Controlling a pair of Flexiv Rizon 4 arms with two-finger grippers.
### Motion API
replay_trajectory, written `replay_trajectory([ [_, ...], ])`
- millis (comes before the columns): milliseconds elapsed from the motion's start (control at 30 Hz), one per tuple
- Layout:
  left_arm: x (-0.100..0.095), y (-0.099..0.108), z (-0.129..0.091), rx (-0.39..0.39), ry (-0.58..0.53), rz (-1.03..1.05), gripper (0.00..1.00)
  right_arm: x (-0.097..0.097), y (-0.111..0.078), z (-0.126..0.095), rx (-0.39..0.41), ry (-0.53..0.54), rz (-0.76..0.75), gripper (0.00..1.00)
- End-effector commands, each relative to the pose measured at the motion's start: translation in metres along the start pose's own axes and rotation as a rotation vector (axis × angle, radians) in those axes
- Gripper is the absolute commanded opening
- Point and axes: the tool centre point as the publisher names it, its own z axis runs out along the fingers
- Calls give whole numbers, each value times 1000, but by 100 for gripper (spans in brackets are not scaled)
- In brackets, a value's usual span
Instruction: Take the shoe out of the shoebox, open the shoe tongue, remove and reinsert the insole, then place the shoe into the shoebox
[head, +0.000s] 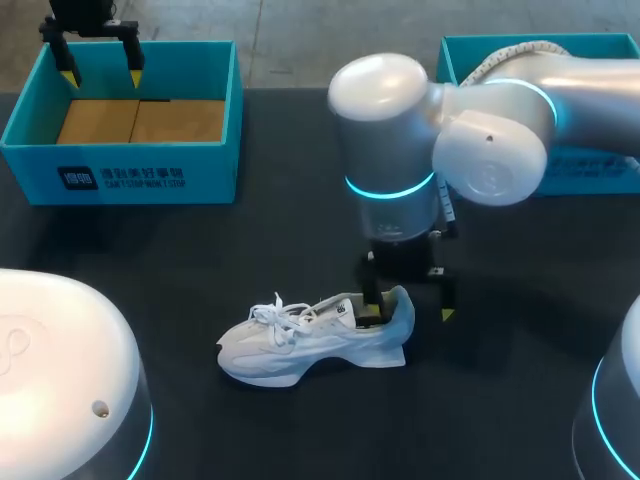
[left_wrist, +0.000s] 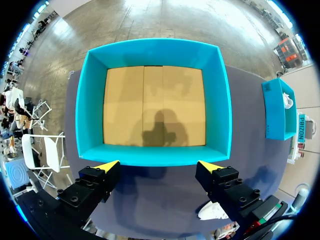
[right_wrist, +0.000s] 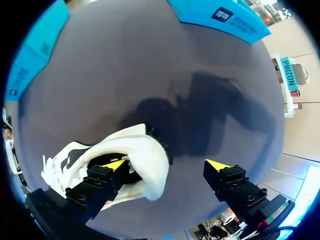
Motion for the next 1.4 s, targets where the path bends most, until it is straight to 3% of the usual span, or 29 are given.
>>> replay_trajectory([
  [33, 0, 0, 0, 0, -1, 0, 100, -10, -6, -12, -9, 23, 316, 100],
  [300, 0, 0, 0, 0, -1, 0, 100, -18, -2, -28, 7, 89, 154, 100],
  [733, 0, 0, 0, 0, -1, 0, 100, -31, 3, -62, -3, 105, -51, 100],
  [1000, 0, 0, 0, 0, -1, 0, 100, -43, 15, -66, -16, 158, -196, 100],
  [1233, 0, 0, 0, 0, -1, 0, 100, -52, 23, -71, -80, 197, -351, 100],
  [1400, 0, 0, 0, 0, -1, 0, 100, -58, 21, -78, -203, 256, -550, 100],
])
